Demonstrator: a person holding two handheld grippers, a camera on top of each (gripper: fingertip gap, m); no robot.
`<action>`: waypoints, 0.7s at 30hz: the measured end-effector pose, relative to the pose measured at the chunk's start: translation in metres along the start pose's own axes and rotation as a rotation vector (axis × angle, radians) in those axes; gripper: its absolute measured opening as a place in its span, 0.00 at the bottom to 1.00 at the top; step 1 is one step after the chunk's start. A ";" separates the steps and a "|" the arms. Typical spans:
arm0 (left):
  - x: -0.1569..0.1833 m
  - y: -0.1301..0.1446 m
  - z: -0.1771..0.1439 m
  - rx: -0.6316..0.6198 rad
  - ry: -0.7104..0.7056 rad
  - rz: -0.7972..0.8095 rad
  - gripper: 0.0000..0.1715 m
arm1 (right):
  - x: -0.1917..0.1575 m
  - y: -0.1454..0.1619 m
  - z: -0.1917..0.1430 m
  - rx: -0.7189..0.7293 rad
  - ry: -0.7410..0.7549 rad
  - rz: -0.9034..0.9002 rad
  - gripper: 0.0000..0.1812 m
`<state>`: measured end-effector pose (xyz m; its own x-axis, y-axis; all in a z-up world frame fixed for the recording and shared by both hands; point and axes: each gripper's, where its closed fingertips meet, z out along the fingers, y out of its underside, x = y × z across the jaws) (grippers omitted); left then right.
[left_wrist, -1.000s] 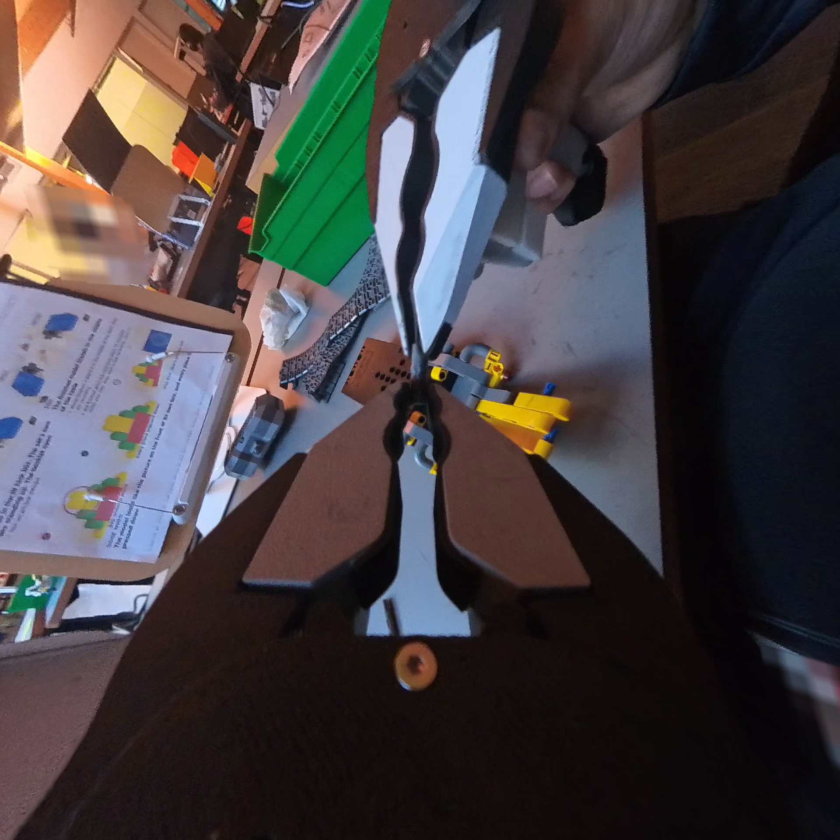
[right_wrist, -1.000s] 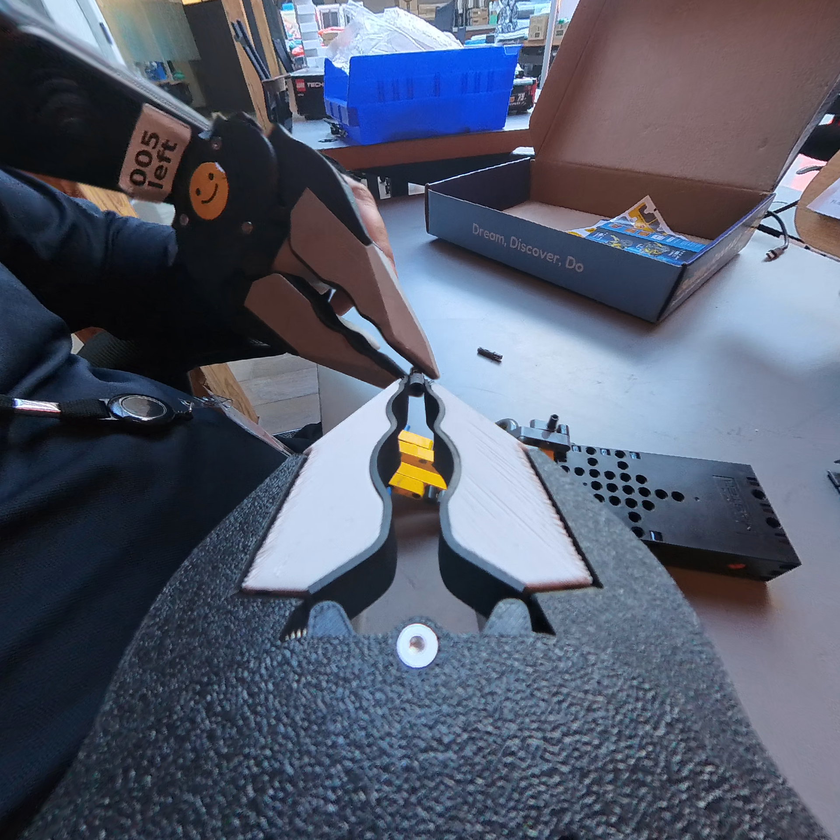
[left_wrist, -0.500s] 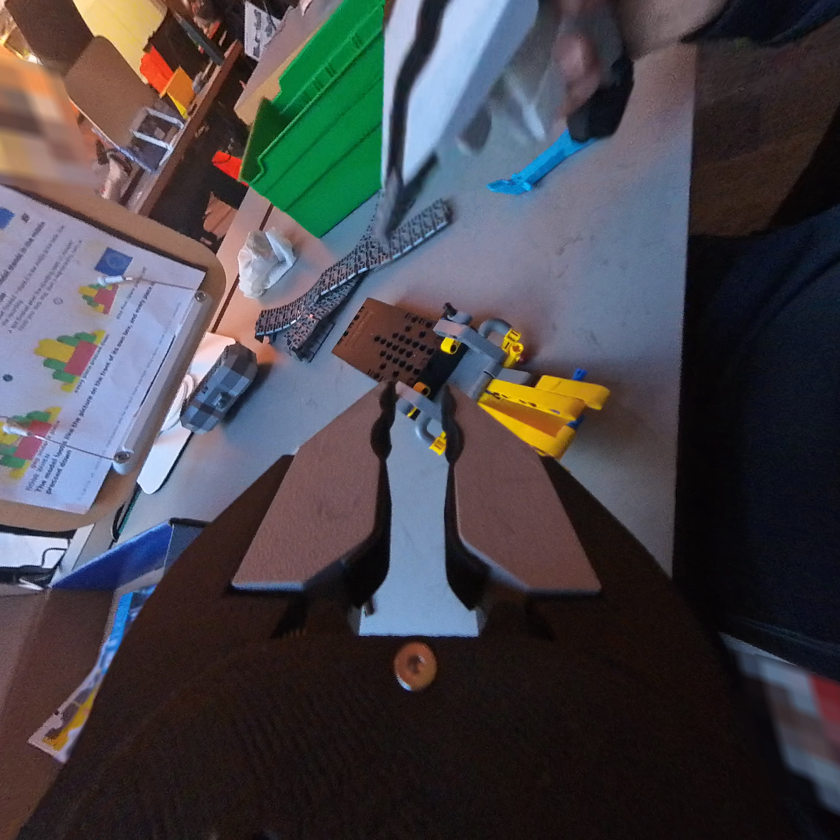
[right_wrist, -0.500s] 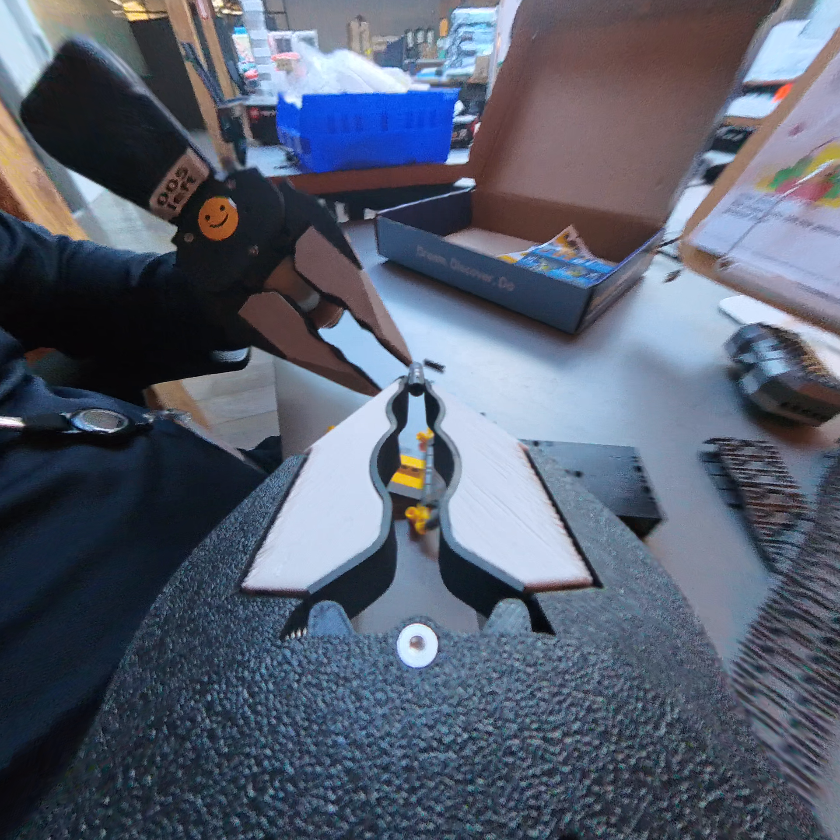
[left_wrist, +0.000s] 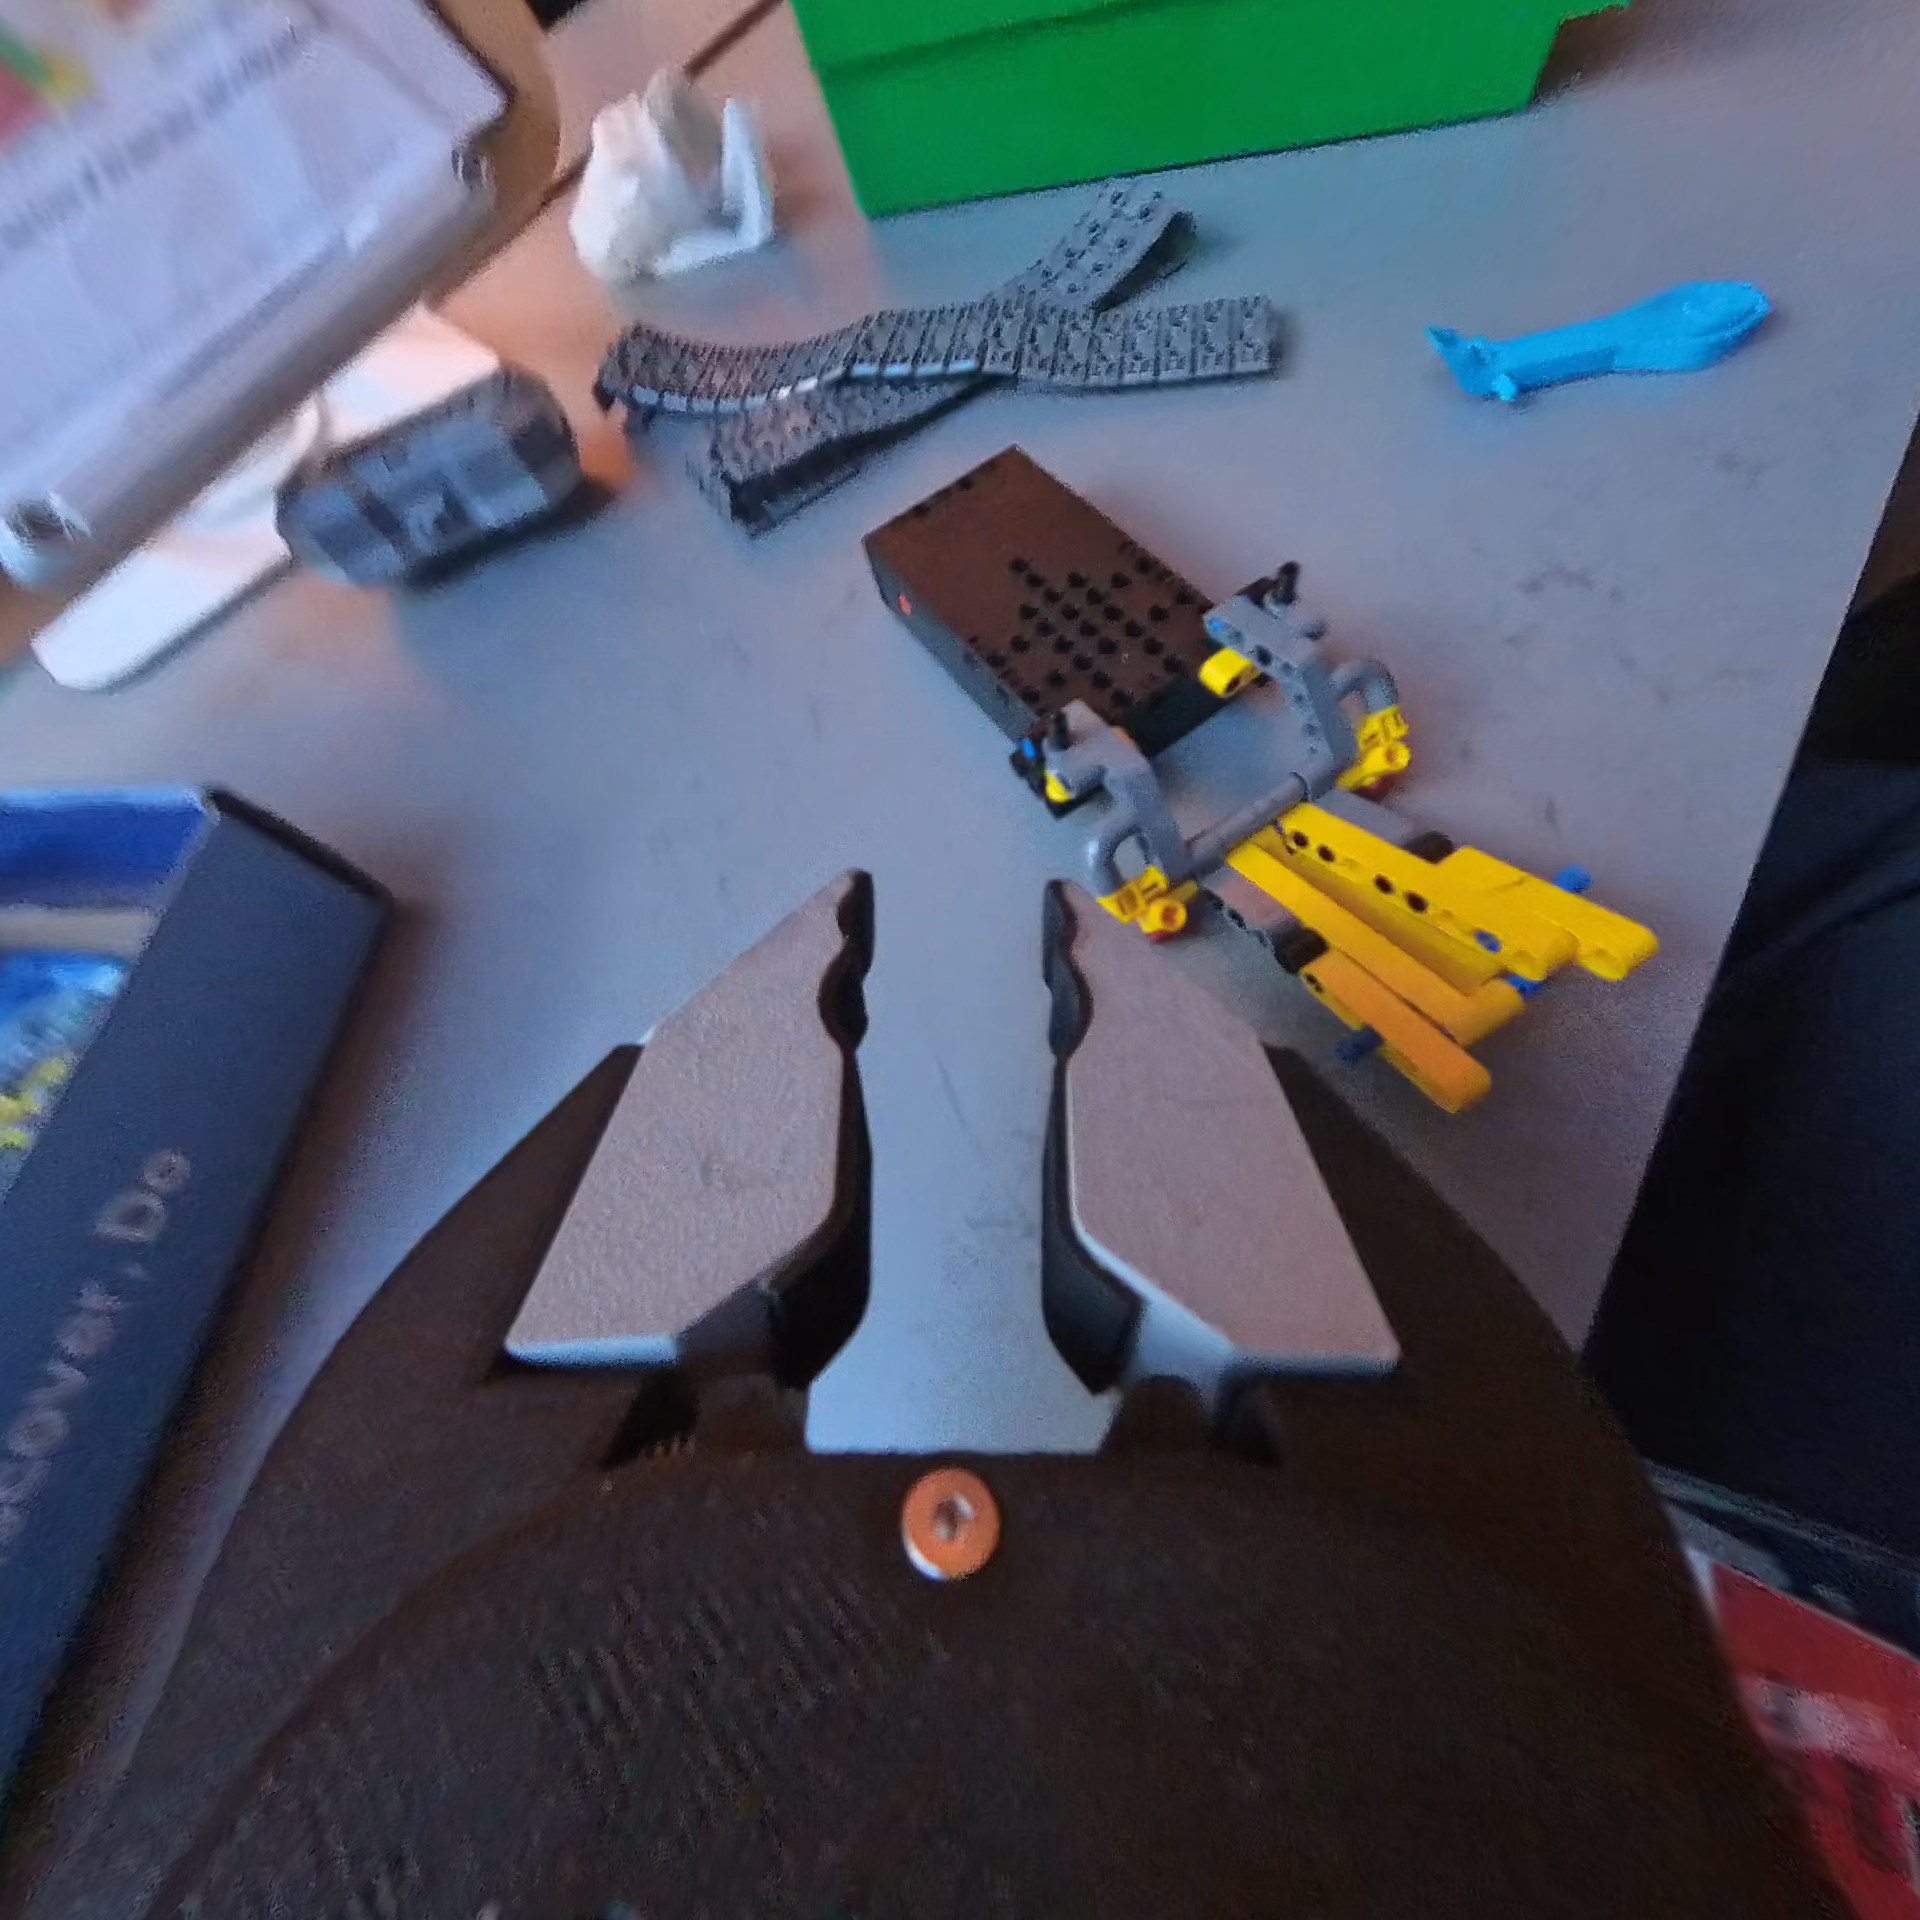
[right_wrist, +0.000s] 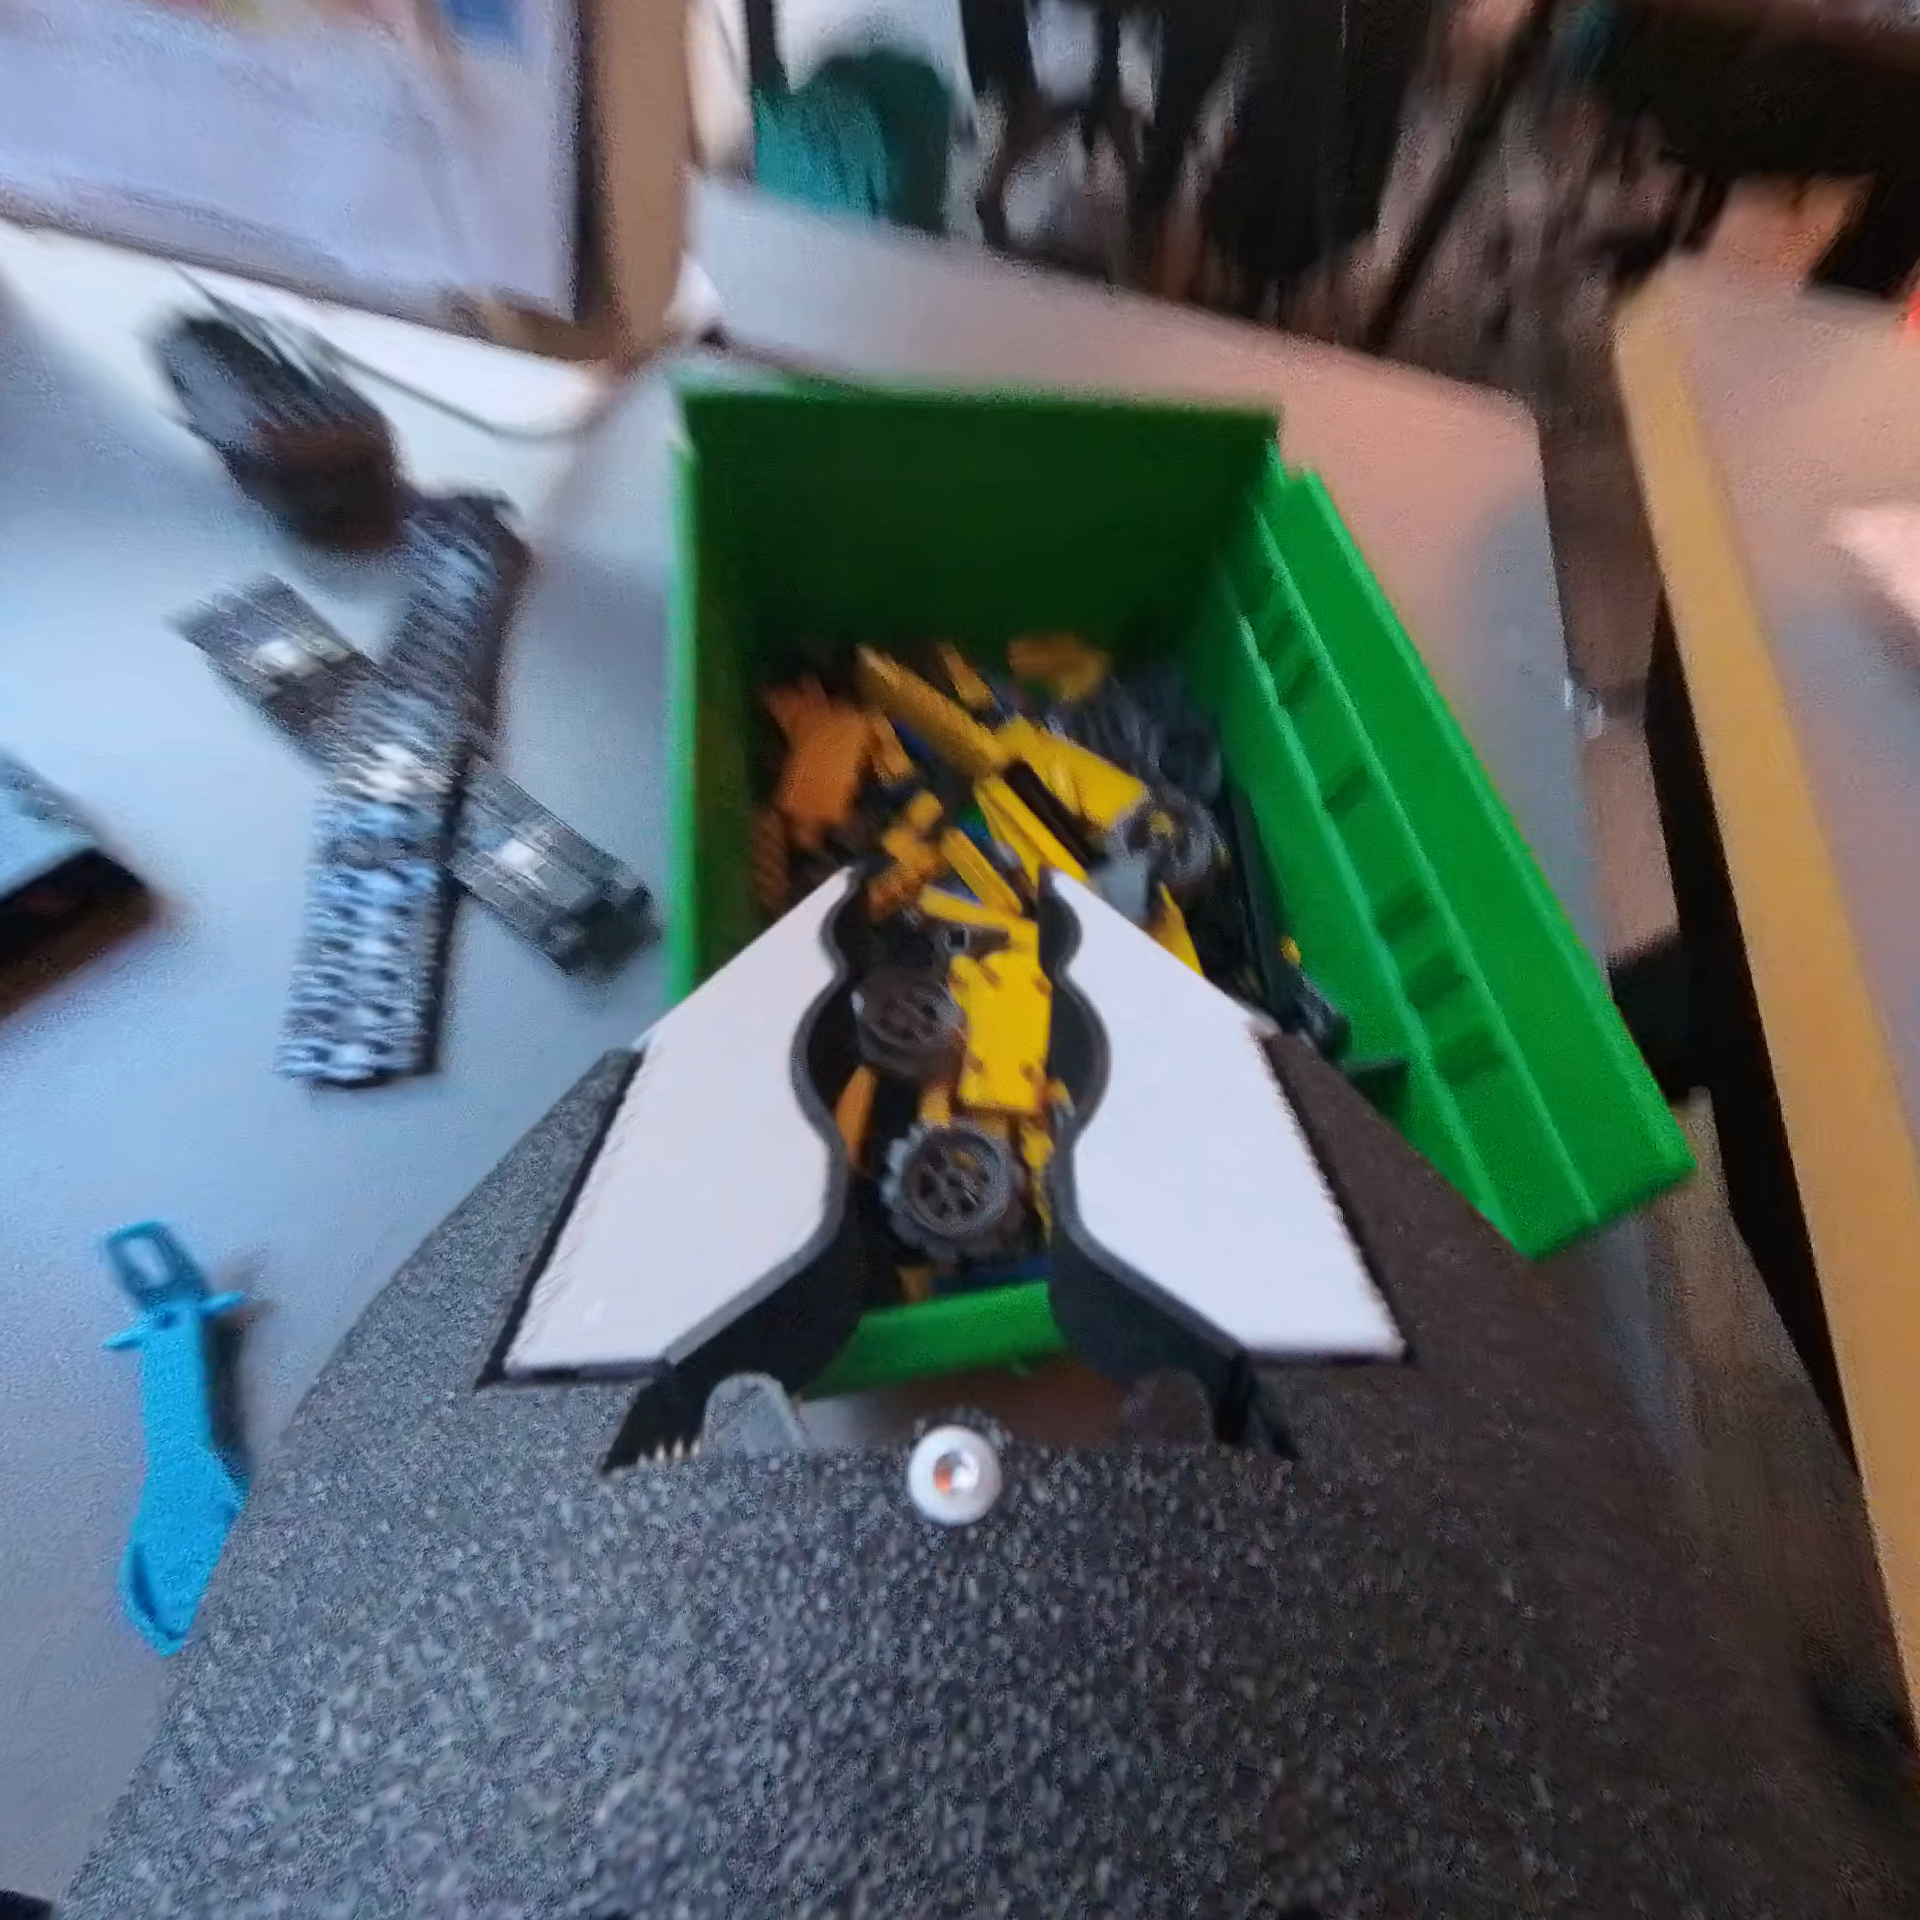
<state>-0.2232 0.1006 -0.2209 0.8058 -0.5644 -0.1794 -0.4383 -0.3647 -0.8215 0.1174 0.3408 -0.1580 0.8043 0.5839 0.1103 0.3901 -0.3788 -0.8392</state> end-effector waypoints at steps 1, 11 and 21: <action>-0.004 0.002 -0.001 0.005 0.005 -0.058 0.17 | 0.009 0.003 0.004 -0.025 0.029 0.018 0.16; -0.030 -0.008 -0.003 0.054 0.009 -0.328 0.32 | -0.013 -0.065 -0.020 0.245 0.002 0.136 0.44; -0.056 -0.043 -0.034 0.073 0.066 -0.304 0.39 | -0.086 -0.061 -0.029 0.162 -0.228 0.016 0.53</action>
<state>-0.2630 0.1227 -0.1576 0.8667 -0.4856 0.1138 -0.1501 -0.4715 -0.8690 0.0374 0.2923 -0.1007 0.6807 0.7325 -0.0113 0.2865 -0.2804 -0.9161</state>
